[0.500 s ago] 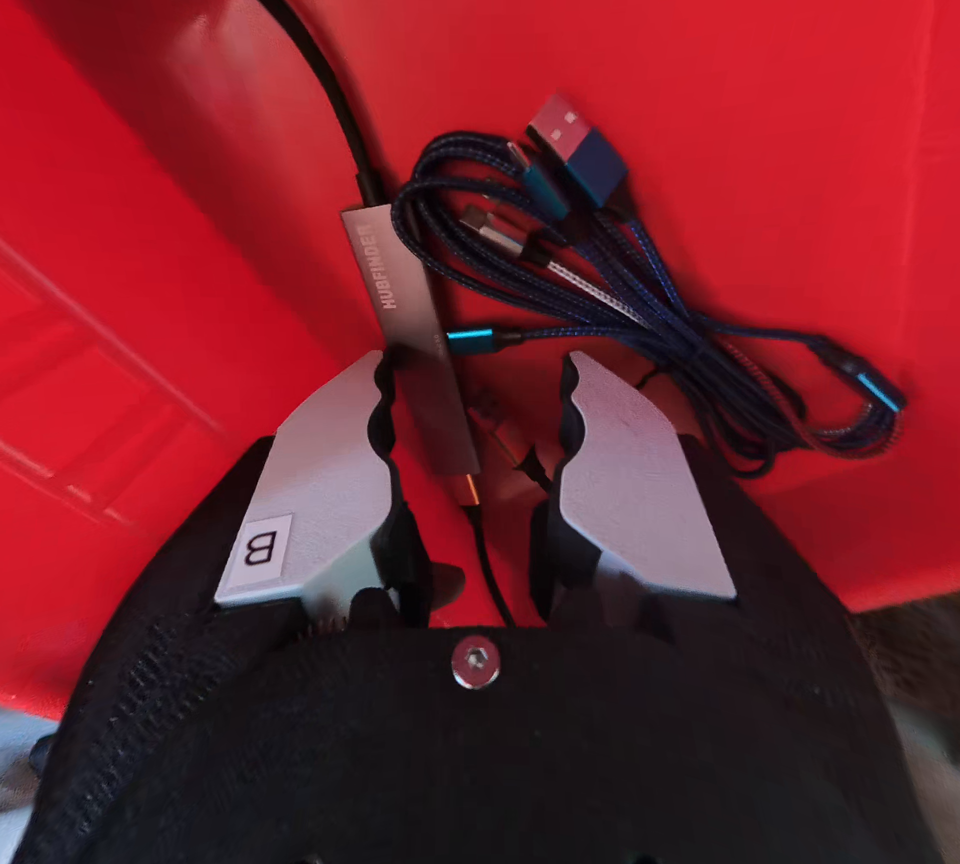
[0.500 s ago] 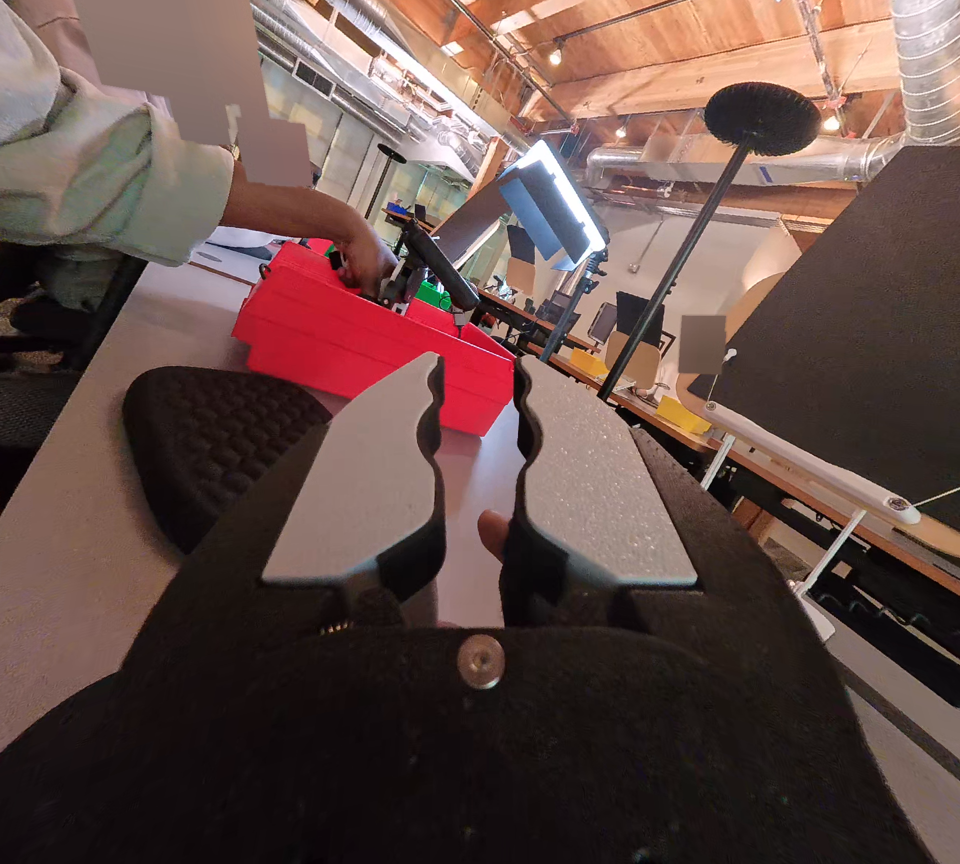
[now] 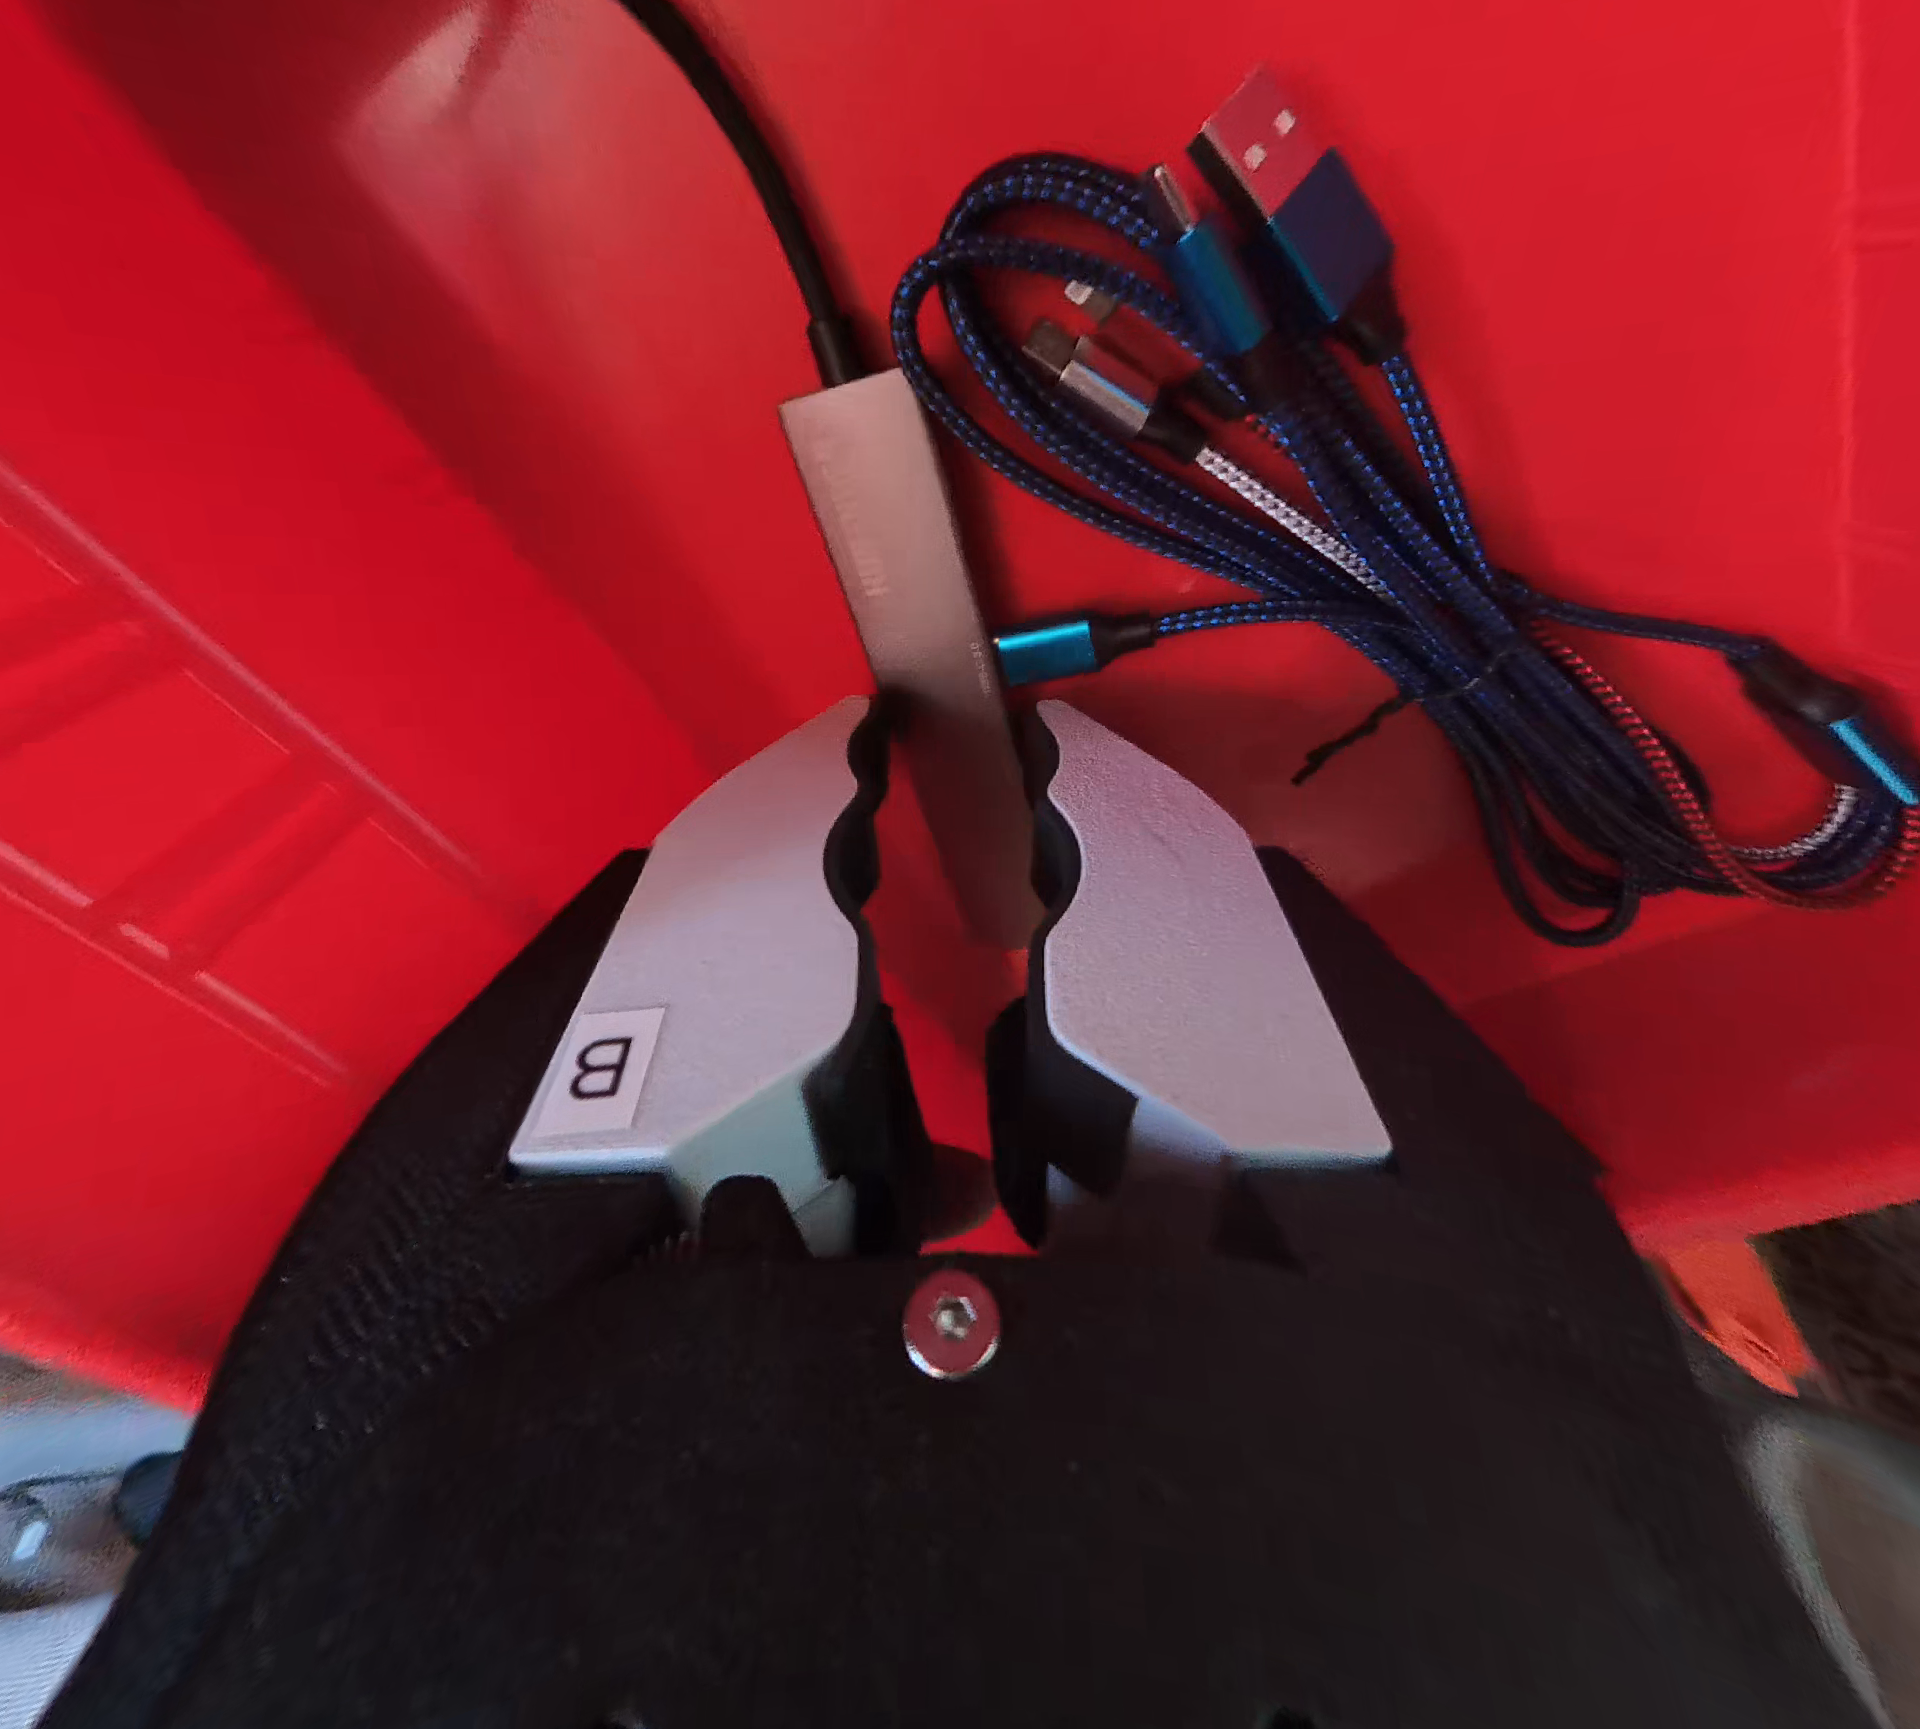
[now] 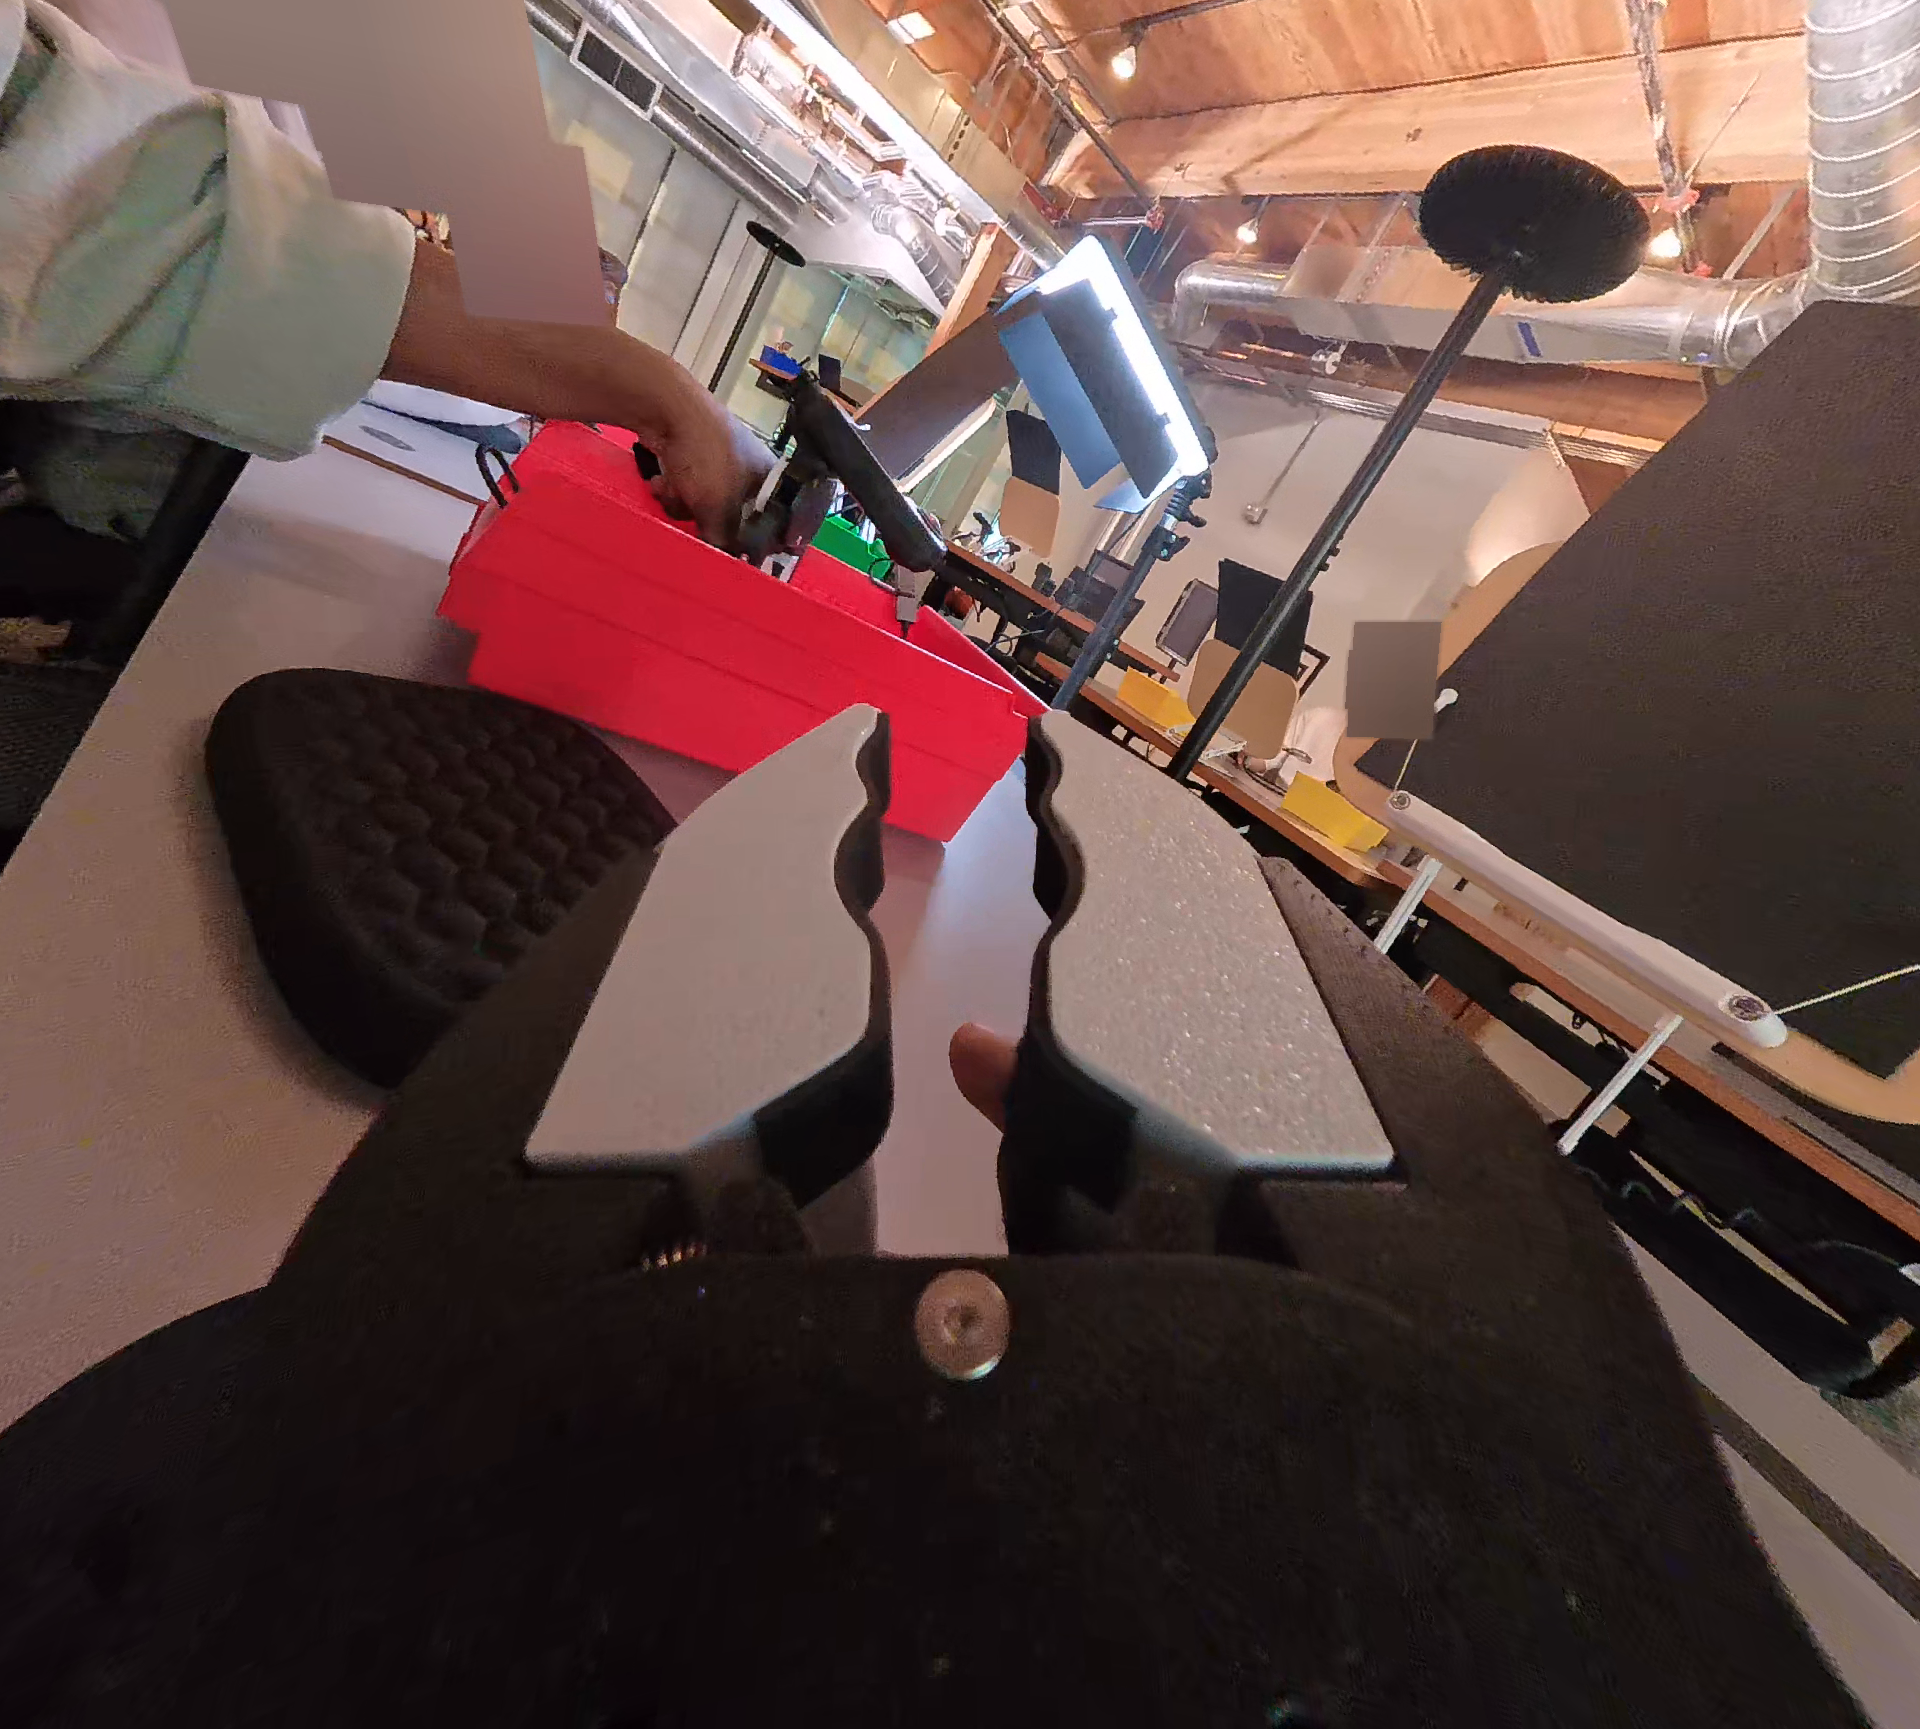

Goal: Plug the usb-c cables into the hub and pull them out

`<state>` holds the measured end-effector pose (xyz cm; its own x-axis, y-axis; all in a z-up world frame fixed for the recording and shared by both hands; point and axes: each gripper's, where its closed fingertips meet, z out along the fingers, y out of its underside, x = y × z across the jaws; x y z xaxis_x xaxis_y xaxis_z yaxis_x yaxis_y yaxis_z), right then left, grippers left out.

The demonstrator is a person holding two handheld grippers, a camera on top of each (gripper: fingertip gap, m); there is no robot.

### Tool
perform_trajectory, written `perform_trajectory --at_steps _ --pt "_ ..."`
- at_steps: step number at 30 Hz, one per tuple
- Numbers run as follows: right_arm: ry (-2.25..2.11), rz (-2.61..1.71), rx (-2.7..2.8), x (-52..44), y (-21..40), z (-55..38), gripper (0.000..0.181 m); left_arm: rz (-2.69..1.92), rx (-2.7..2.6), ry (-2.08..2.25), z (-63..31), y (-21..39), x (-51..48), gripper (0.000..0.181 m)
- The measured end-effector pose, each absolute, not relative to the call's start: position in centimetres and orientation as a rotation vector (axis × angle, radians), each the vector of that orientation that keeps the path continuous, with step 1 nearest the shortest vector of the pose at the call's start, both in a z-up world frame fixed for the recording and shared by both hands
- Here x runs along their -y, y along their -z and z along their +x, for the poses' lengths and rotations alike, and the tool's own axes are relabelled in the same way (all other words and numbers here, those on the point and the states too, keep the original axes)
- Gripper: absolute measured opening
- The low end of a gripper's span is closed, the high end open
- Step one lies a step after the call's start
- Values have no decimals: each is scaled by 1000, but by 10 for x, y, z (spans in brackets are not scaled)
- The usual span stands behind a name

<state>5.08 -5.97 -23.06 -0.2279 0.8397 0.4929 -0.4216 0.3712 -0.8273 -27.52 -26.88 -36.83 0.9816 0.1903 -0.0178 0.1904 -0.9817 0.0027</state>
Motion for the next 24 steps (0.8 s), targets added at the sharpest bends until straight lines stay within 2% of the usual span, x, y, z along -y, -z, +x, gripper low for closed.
perform_trajectory --at_steps 9,24 --pt "-1205 -419 1358 60 234 48 24 3370 -211 406 -281 313 250 21" --pt "-1159 -409 1383 61 238 45 24 3389 -53 1176 -282 219 258 20"
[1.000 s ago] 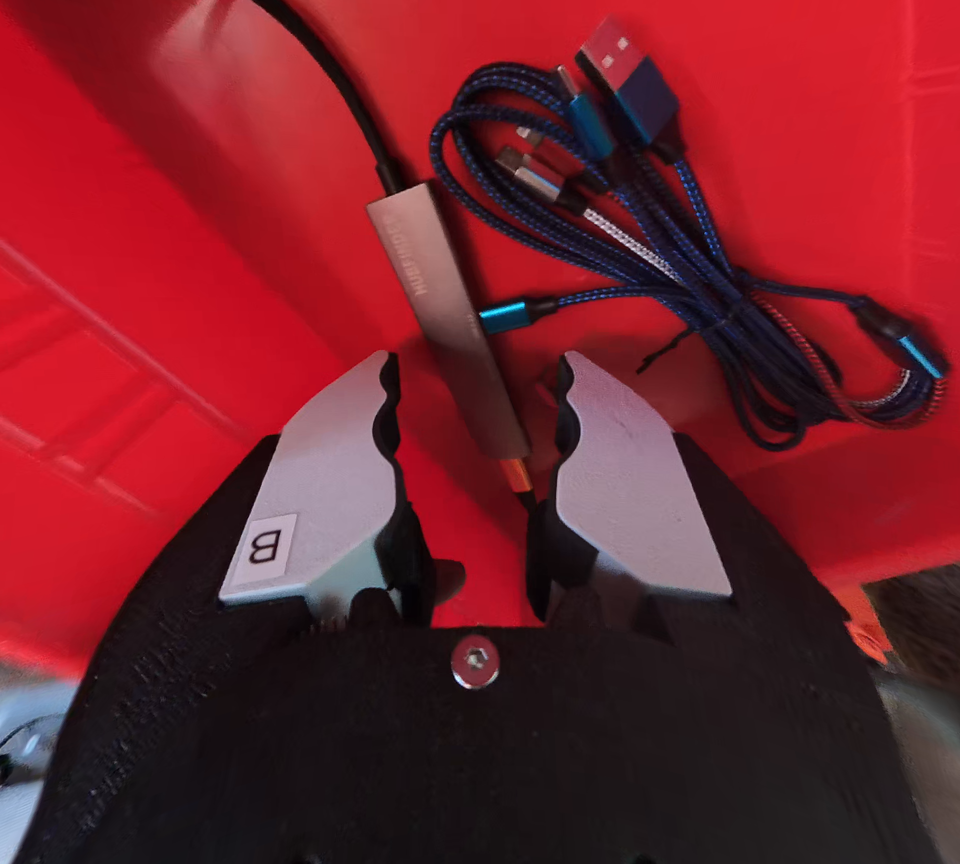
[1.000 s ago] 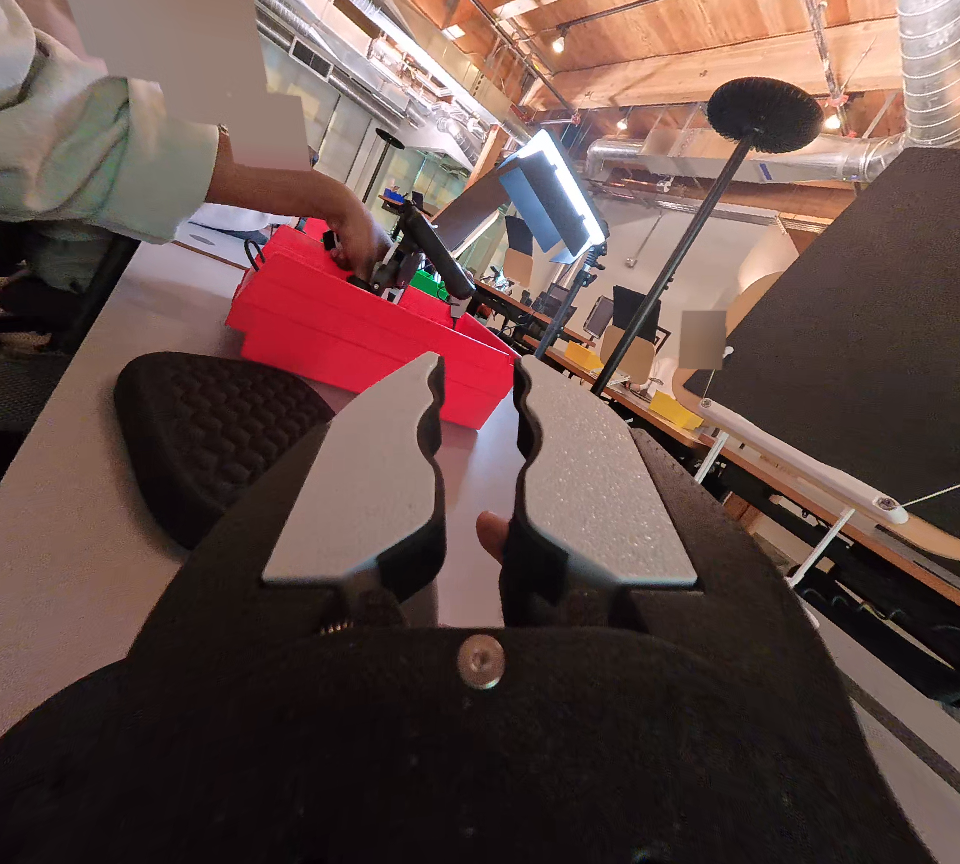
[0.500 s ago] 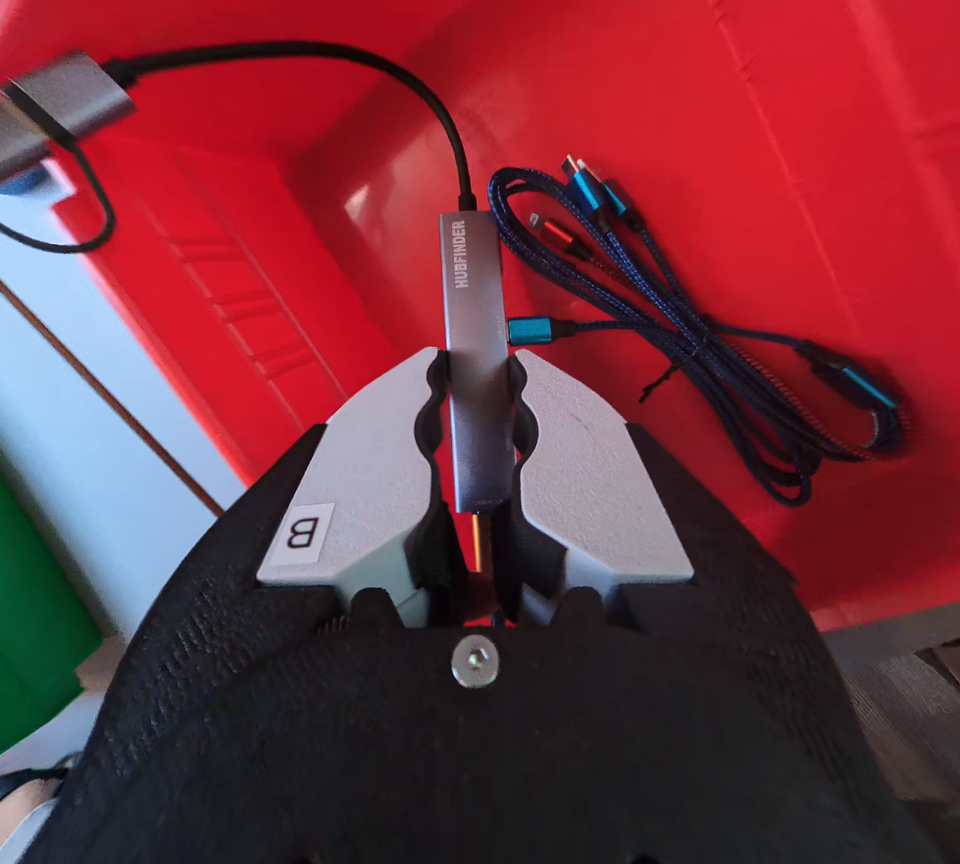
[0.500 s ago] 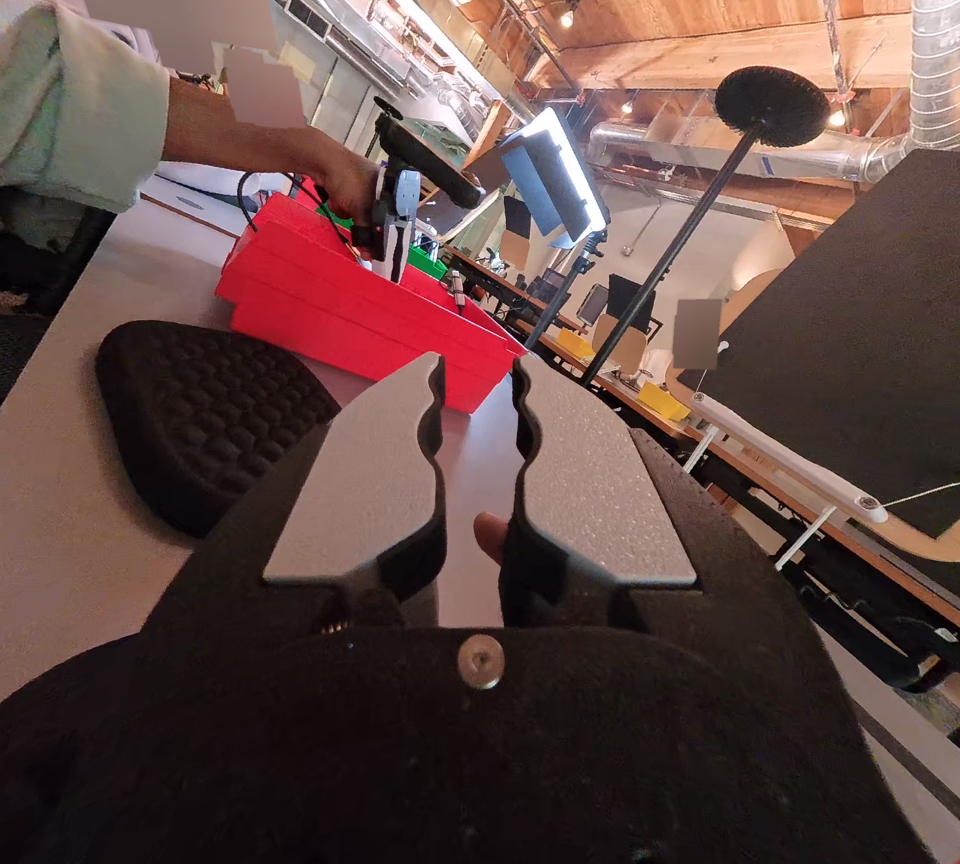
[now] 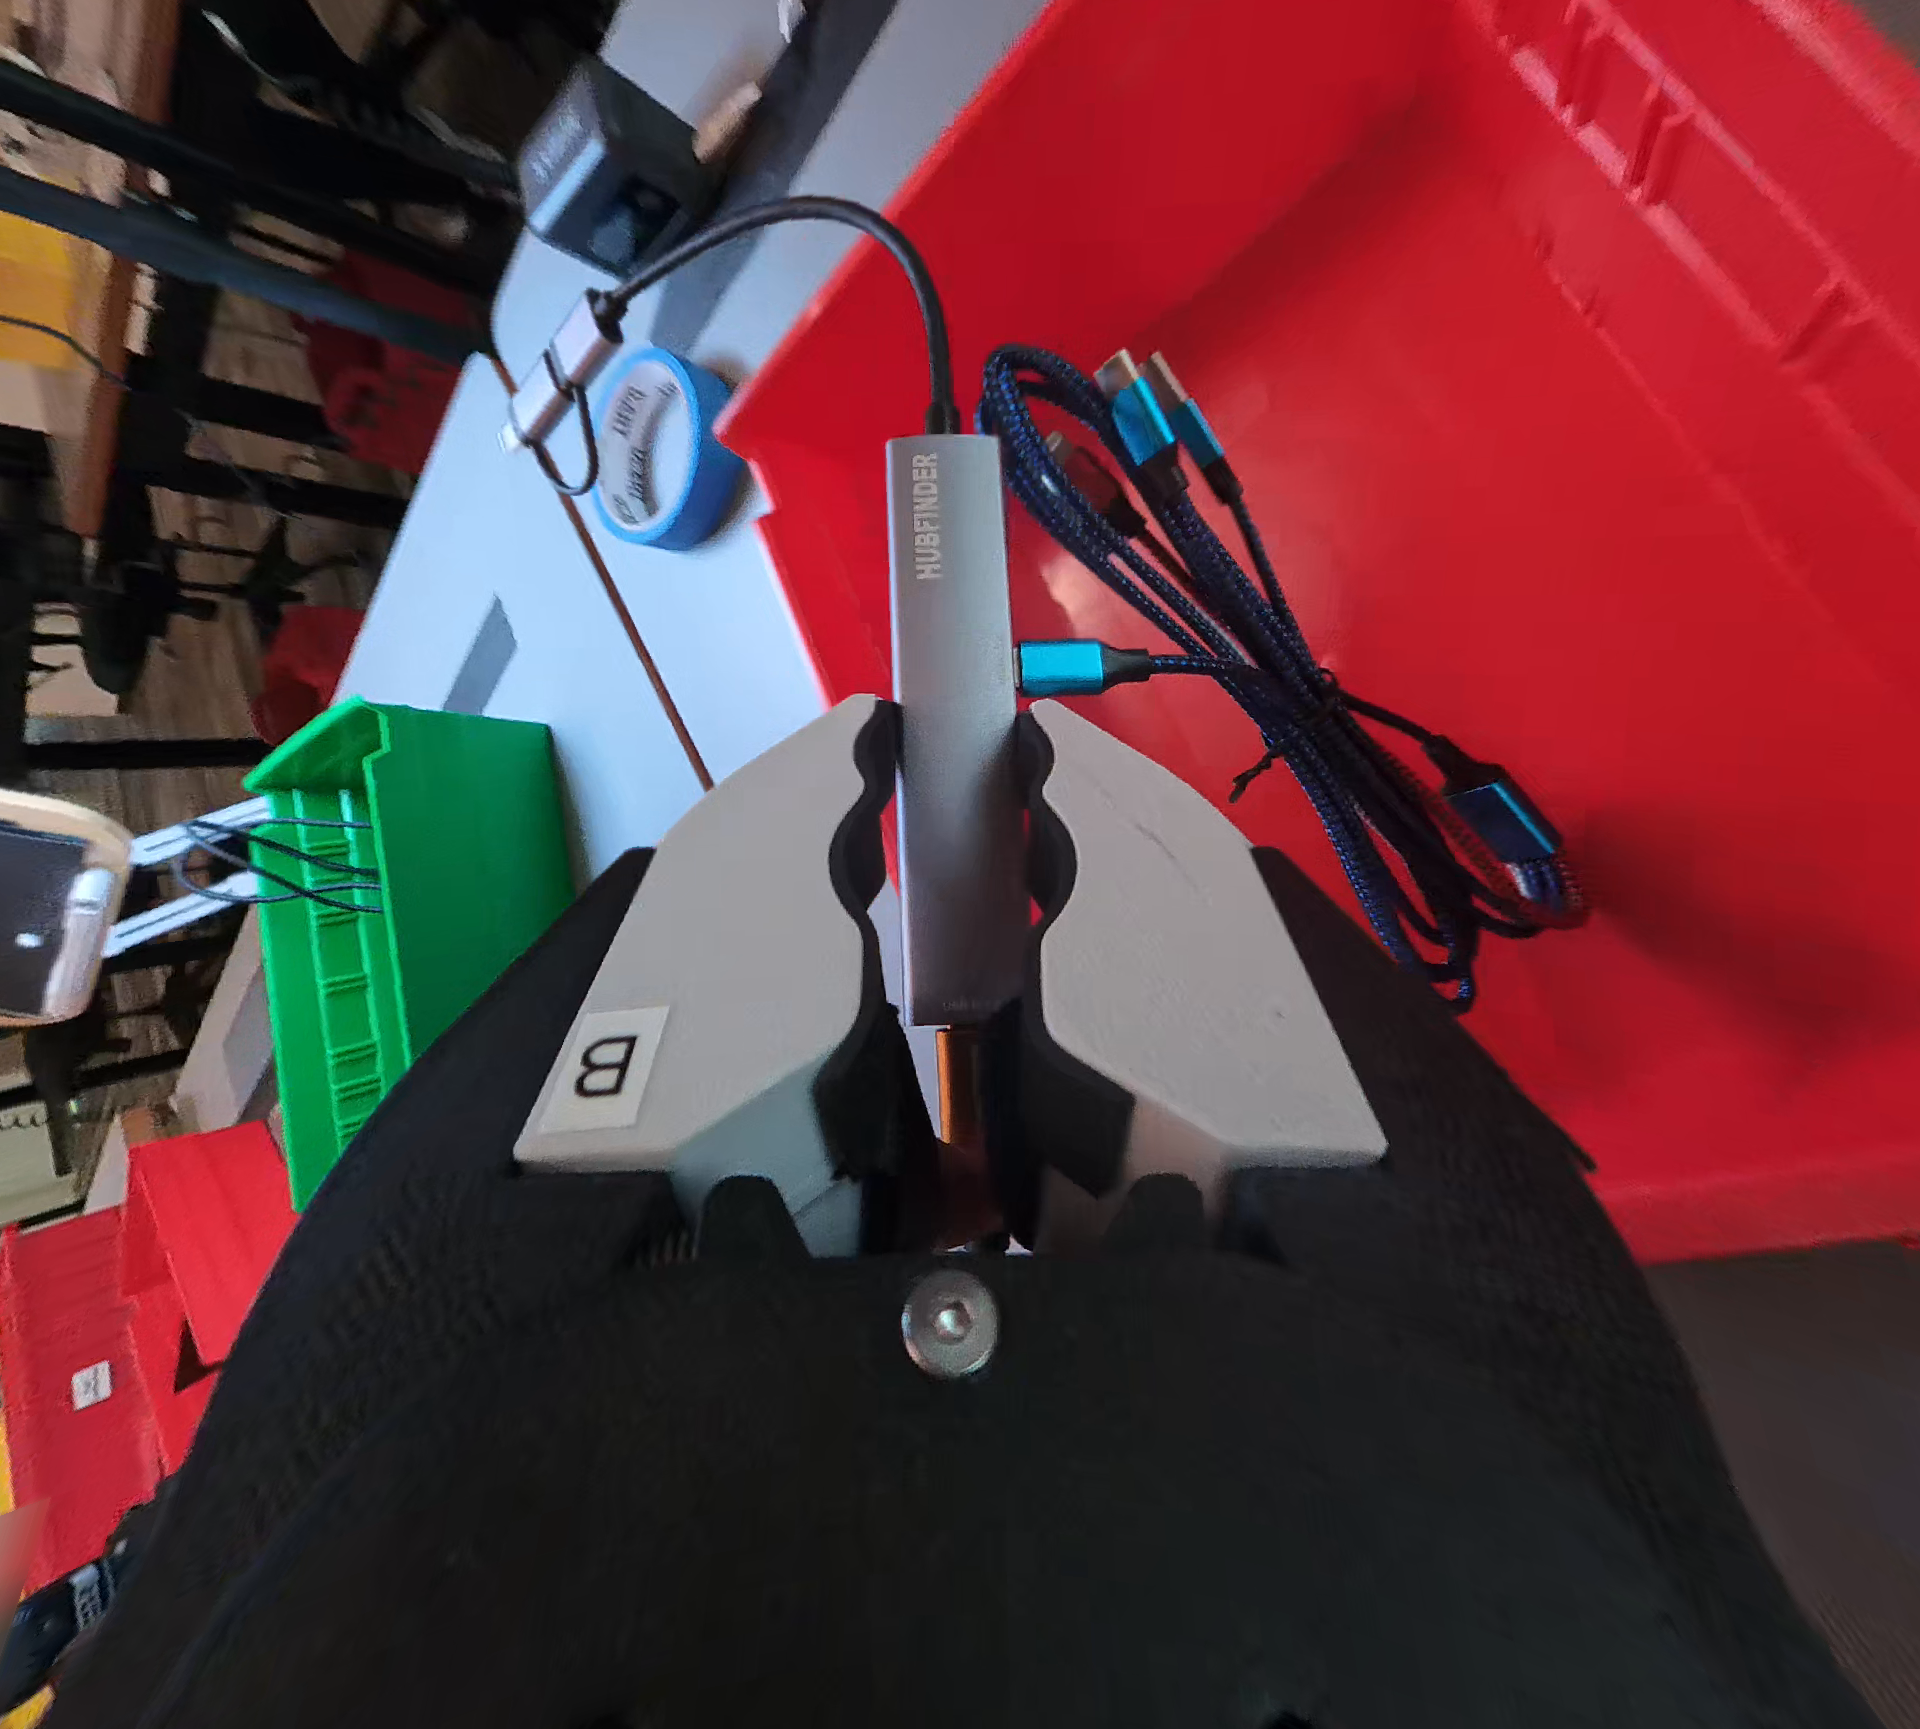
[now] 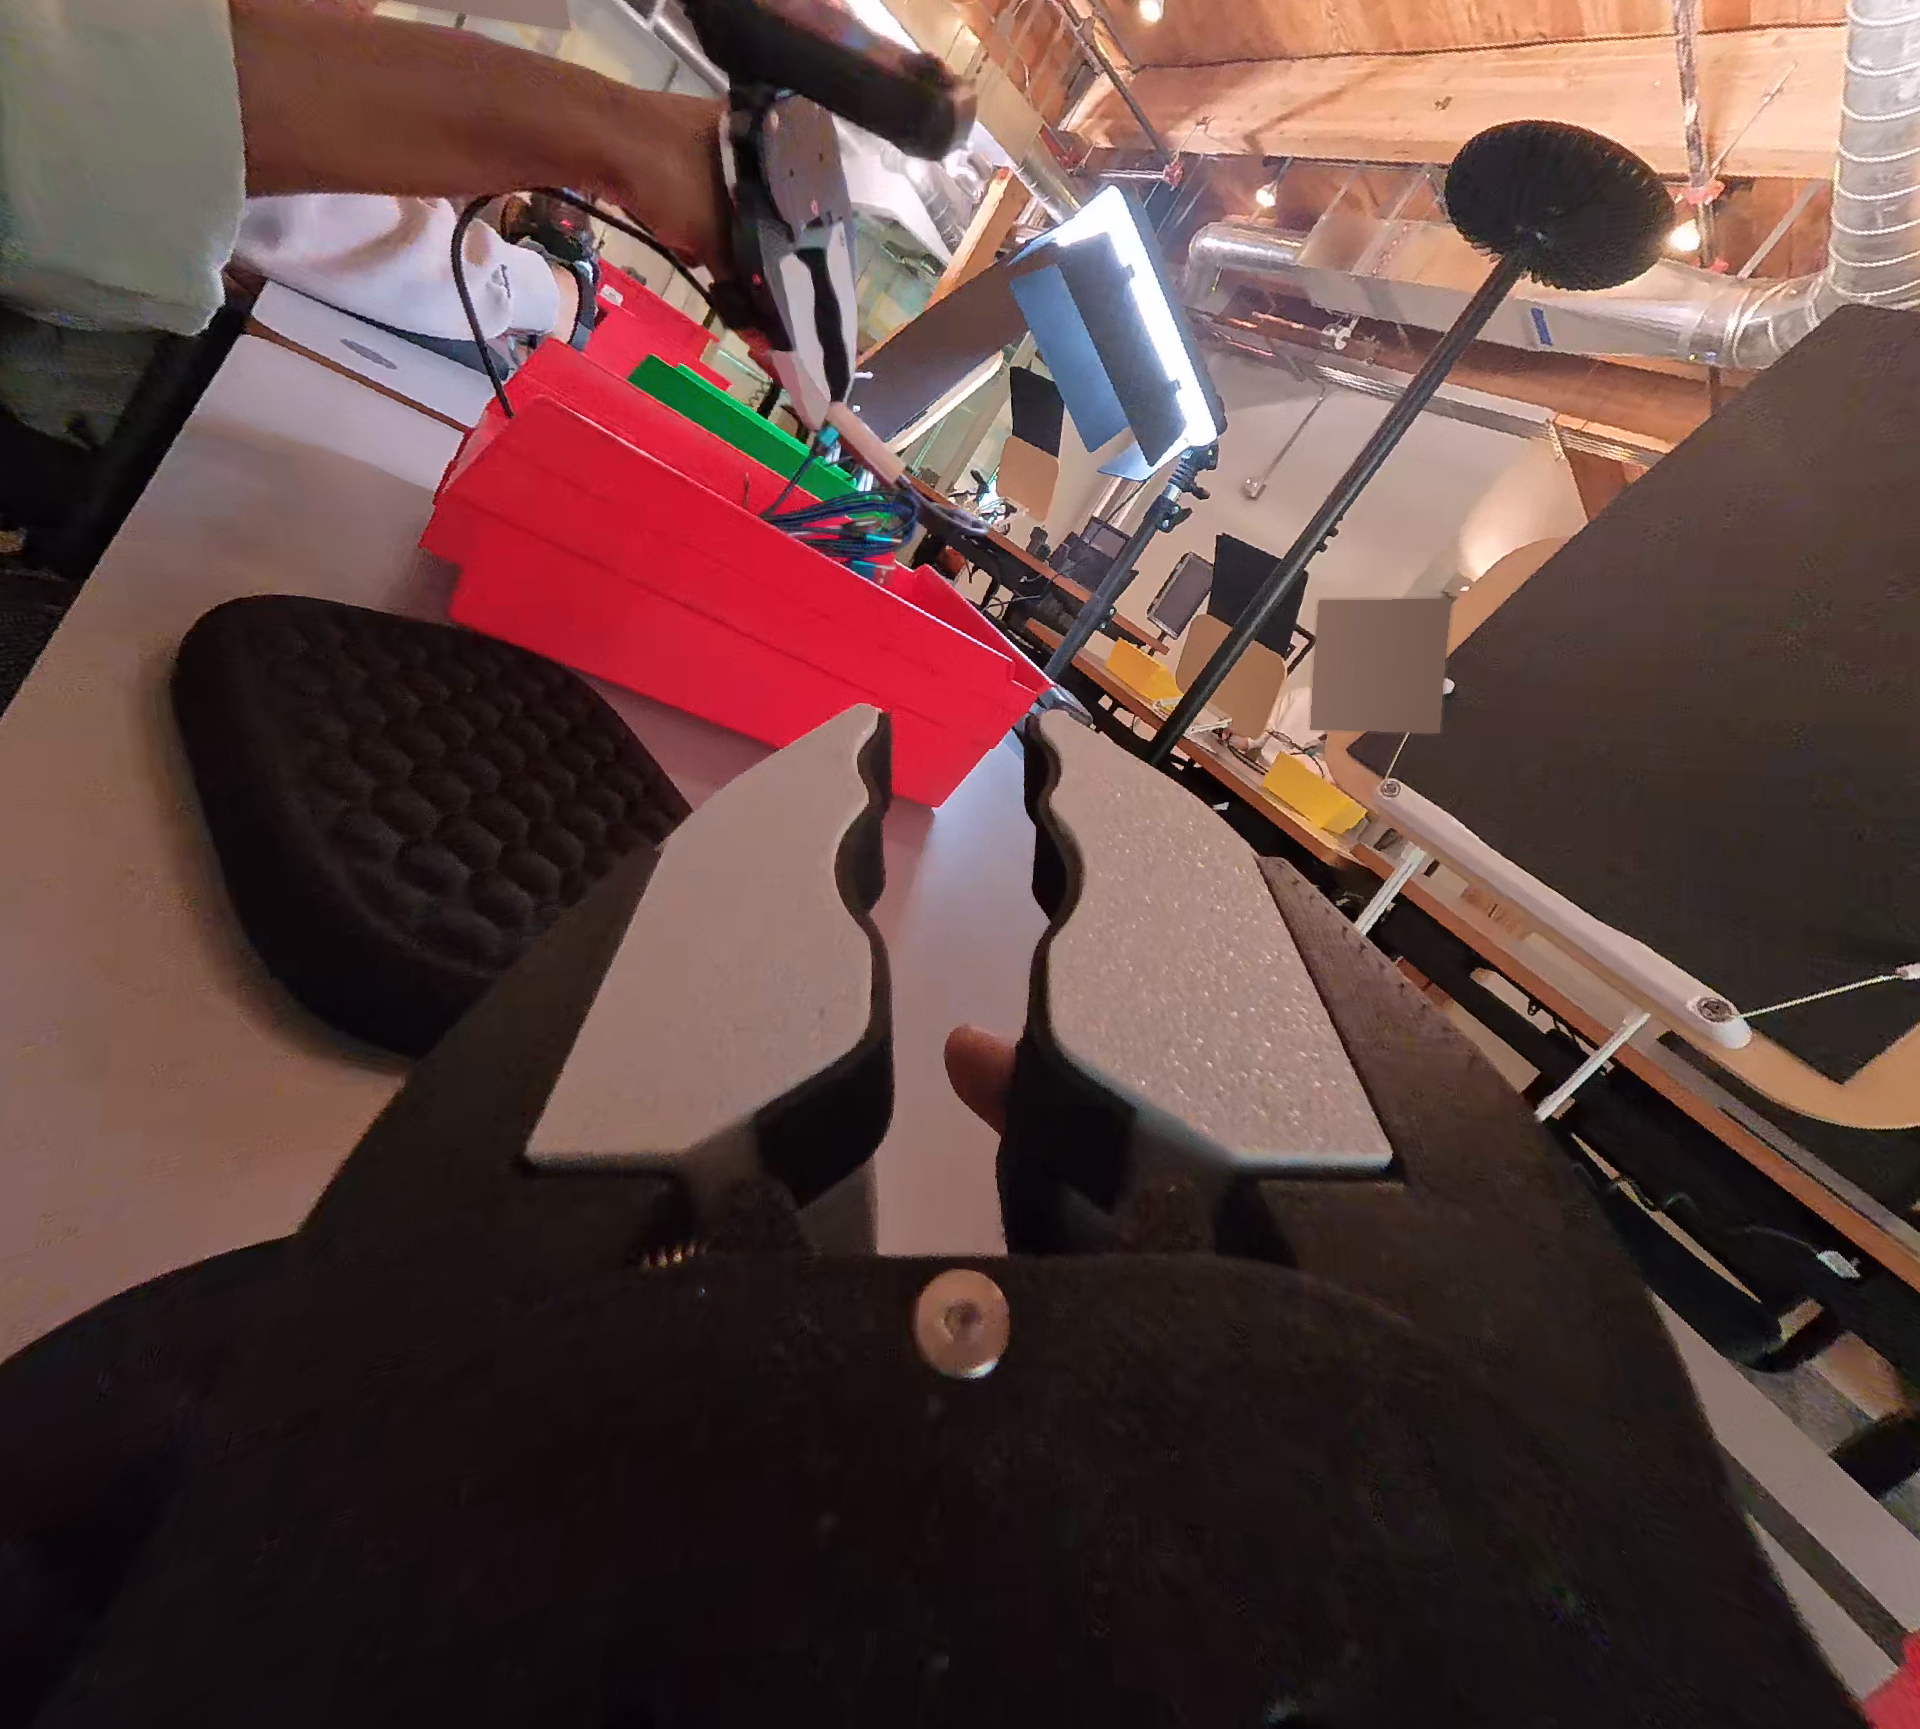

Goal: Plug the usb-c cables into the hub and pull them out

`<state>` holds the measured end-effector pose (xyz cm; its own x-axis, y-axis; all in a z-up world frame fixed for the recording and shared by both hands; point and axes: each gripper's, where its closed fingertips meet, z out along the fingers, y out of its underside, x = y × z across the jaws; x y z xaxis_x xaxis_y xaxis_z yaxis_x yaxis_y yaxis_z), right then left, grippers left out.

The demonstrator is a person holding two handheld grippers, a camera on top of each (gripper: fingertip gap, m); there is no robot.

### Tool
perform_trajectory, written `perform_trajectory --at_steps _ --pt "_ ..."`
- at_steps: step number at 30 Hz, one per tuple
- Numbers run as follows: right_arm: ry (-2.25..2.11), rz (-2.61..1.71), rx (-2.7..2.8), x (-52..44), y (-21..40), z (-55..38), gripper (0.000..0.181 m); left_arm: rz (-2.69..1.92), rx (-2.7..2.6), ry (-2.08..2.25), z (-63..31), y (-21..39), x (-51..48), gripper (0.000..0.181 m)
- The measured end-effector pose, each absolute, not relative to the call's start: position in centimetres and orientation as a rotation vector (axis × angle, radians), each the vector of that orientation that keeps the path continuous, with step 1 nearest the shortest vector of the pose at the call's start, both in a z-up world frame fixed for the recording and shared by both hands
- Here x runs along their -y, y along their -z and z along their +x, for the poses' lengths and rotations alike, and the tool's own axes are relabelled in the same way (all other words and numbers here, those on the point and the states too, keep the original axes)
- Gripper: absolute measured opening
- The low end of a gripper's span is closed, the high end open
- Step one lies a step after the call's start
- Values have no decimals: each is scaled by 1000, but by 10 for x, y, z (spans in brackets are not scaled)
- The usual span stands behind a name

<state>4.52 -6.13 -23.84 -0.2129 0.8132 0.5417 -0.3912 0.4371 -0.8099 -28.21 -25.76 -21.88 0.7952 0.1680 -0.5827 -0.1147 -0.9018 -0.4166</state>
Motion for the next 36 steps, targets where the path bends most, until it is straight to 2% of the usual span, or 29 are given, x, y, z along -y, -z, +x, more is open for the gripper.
perform_trajectory --at_steps 11,20,29,33,36 --pt "-1136 -404 1394 62 240 44 24 -2329 21 -1000 -273 163 253 20" --pt "-1118 -403 1402 61 242 43 23 -1993 -26 -923 -249 109 232 20" --pt "-1139 -394 1386 63 238 46 27 -1689 -263 -1191 -125 34 179 19" --pt "-1240 -397 1270 60 219 59 29 -1583 -345 -1181 -73 22 142 20" --pt "-1311 -404 1073 47 191 80 26 -1578 -387 -1084 -41 37 110 19"
